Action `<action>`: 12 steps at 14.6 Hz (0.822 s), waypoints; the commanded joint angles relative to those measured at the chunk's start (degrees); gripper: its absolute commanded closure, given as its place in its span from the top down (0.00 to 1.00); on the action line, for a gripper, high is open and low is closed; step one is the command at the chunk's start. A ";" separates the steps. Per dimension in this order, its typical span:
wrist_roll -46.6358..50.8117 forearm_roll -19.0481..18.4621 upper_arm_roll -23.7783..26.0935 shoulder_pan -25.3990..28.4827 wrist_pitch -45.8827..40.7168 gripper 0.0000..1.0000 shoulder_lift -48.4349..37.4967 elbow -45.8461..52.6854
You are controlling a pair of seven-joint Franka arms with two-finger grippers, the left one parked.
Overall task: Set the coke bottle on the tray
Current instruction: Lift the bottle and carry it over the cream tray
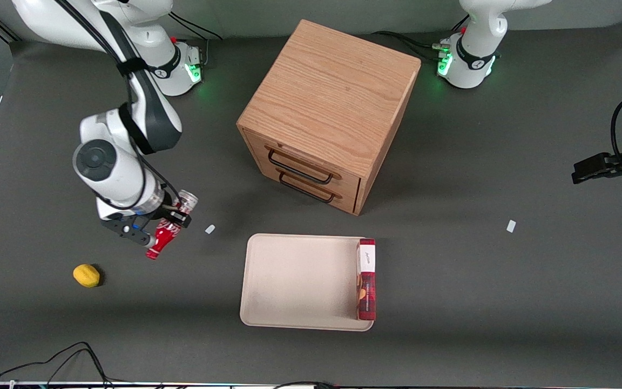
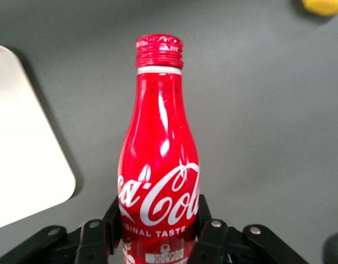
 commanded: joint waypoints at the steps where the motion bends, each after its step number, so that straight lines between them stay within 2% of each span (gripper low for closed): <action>1: -2.84 -0.41 0.84 0.68 -12.03 0.00 1.15 13.17; 5: -10.04 -0.32 3.30 0.86 -18.12 0.00 2.99 24.43; 7: -14.35 -0.32 4.44 1.65 -20.49 0.00 6.50 31.54; 10: -15.24 -0.67 8.04 1.74 -19.98 0.00 13.00 38.94; 12: -18.47 -0.76 8.40 2.79 -17.09 0.00 19.14 43.43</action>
